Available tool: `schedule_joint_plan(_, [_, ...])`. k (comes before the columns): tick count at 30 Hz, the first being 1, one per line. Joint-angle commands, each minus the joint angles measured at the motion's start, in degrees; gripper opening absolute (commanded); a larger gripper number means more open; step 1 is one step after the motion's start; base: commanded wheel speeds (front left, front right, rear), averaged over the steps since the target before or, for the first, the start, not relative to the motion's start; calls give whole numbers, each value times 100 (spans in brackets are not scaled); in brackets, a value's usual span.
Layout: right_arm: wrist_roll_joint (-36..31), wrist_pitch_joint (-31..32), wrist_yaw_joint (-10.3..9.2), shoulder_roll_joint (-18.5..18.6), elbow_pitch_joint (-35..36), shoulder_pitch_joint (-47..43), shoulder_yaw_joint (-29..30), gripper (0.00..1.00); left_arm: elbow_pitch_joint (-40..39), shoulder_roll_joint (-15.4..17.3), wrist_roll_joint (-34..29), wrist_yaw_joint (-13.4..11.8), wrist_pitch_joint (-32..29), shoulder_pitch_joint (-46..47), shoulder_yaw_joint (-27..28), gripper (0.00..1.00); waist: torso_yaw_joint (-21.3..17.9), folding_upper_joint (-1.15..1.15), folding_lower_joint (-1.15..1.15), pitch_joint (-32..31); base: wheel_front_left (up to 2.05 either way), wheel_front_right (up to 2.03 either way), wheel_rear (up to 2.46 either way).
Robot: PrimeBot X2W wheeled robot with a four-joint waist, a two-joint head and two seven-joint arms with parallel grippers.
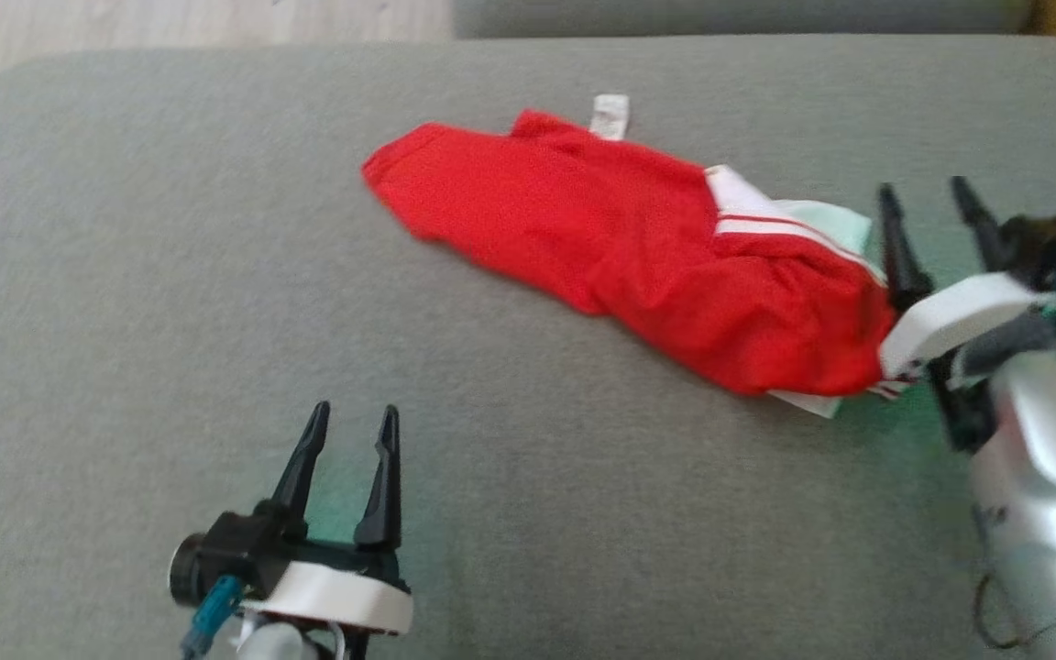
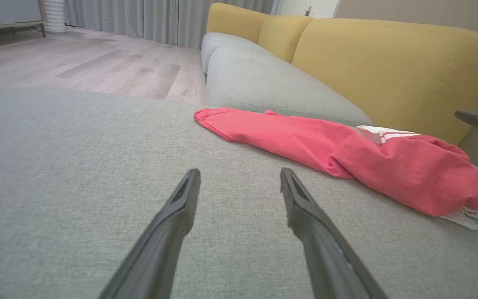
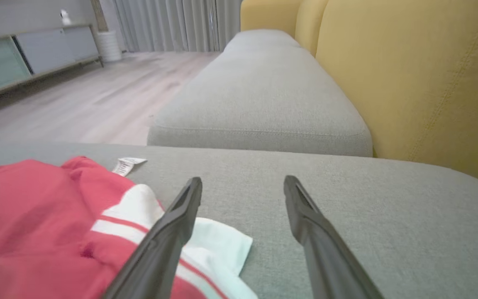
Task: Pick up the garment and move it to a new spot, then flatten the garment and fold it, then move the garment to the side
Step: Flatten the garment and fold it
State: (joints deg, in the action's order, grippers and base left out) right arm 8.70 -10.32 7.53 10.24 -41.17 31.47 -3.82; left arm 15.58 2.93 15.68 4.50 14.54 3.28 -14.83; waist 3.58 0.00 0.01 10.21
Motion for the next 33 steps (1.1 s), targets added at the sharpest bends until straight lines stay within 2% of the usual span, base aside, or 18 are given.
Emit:
schedule_joint_plan(1, [-115,106,-4,99,-27,190,-60,100,-155,-4,35,-36,46,216,120,100,286,0,-1,237,0,0,0])
schedule_joint_plan(7, [-313,488,-4,367,-892,693,197,100,-153,-4,97,-98,46,360,-87,100,669,0,-1,543,0,0,0])
schedule_joint_plan(15, [-315,583,-4,379,-1758,885,283,100,-217,-5,178,-181,46,478,-224,100,839,0,-1,741,0,0,0])
schedule_joint_plan(16, [-312,562,-4,376,-1812,890,261,93,-216,-5,181,-186,46,485,-235,100,830,0,-1,738,0,0,0])
schedule_joint_plan(17, [-287,519,-4,365,-1849,898,248,53,-216,-5,184,-190,46,493,-242,100,817,0,-1,733,0,0,0])
schedule_joint_plan(18, [-266,479,-4,360,-1887,902,228,3,-216,-5,185,-196,46,498,-243,100,799,0,-1,723,0,0,0])
schedule_joint_plan(19, [-249,448,-4,357,-1924,905,199,0,-215,-5,187,-200,46,499,-242,100,779,0,-1,711,0,0,0])
schedule_joint_plan(26, [-182,-124,-4,511,-1866,1169,162,0,-214,-5,213,-178,46,533,-257,100,739,0,-1,661,0,0,0])
schedule_joint_plan(33, [-525,-438,-4,917,-1227,2146,175,0,-137,-5,335,-134,46,524,-401,100,1055,0,-1,488,0,0,0])
